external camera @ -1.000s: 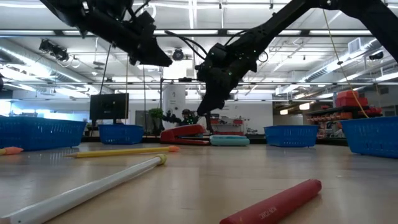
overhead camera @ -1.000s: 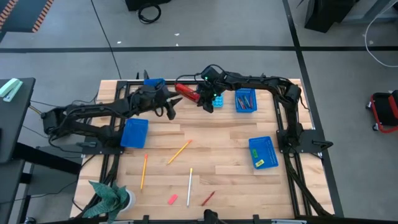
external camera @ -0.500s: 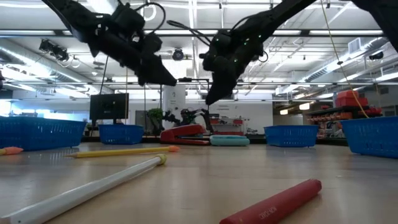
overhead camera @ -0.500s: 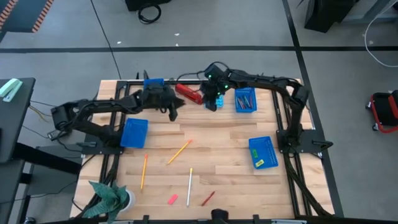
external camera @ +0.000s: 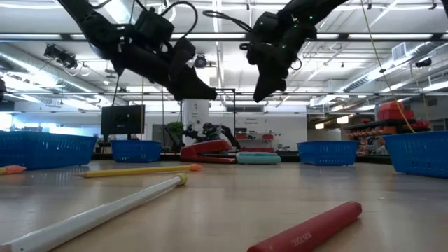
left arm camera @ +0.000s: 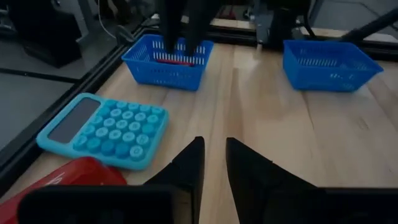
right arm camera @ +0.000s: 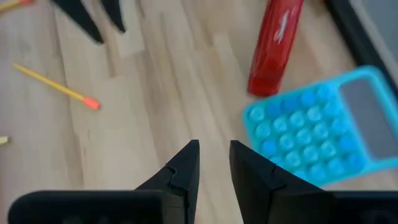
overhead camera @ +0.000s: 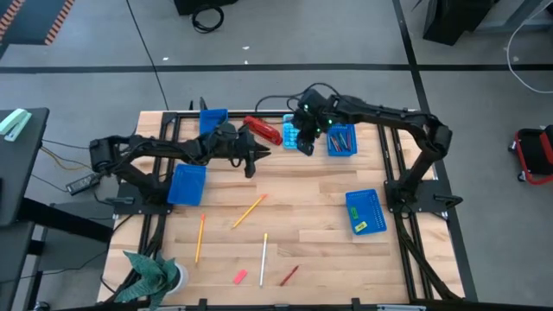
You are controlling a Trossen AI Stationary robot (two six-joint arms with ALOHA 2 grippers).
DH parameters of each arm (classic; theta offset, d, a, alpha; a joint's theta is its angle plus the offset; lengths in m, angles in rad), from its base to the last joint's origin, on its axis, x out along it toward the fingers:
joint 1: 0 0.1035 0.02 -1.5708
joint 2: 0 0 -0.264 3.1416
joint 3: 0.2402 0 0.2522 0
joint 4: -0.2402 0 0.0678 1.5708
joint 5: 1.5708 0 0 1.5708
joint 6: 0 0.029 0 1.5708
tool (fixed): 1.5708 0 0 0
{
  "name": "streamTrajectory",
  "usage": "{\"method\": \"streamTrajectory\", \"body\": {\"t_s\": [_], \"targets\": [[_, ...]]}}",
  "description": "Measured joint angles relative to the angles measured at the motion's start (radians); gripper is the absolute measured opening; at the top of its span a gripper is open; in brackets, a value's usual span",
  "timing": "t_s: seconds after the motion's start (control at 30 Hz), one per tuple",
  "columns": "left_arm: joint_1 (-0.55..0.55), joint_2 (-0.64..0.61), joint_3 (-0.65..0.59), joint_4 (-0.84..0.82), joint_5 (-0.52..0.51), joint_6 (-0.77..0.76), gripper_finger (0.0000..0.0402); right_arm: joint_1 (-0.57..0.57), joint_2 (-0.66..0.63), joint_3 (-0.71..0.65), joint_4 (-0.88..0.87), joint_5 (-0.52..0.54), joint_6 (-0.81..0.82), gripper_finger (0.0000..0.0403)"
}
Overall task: Sort crayons/erasers/pens/pencils in bins
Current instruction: Put the right yellow colored pencil into the bottom left bin
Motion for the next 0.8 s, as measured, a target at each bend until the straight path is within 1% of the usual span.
{"method": "streamTrajectory", "body": {"t_s": [0.13,0.23,0.43,0.53,0.63,0.7,0.8], "targets": [[-0.005,0.039,0.0,0.086,-0.002,-0.04,0.007,0.014,-0.031,-0.082,0.035,0.034,0.062,0.0095],[-0.011,0.038,0.0,0.1,-0.003,-0.052,0.0065,0.015,-0.052,-0.145,0.053,0.055,0.096,0.0095],[-0.01,0.027,0.0,0.094,-0.003,-0.075,0.0062,0.007,-0.138,-0.234,0.071,0.093,0.081,0.0095],[0.004,0.033,0.0,0.103,-0.031,-0.075,0.0063,-0.01,-0.194,-0.281,0.164,0.105,0.039,0.0094],[0.03,0.037,0.0,0.097,-0.063,-0.139,0.0062,-0.028,-0.239,-0.343,0.311,0.103,-0.004,0.0094],[0.04,0.036,0.0,0.101,-0.066,-0.187,0.0062,-0.042,-0.26,-0.392,0.41,0.089,-0.036,0.0094],[0.031,0.036,0.0,0.092,-0.057,-0.231,0.0066,-0.064,-0.275,-0.467,0.542,0.034,-0.065,0.0094]]}}
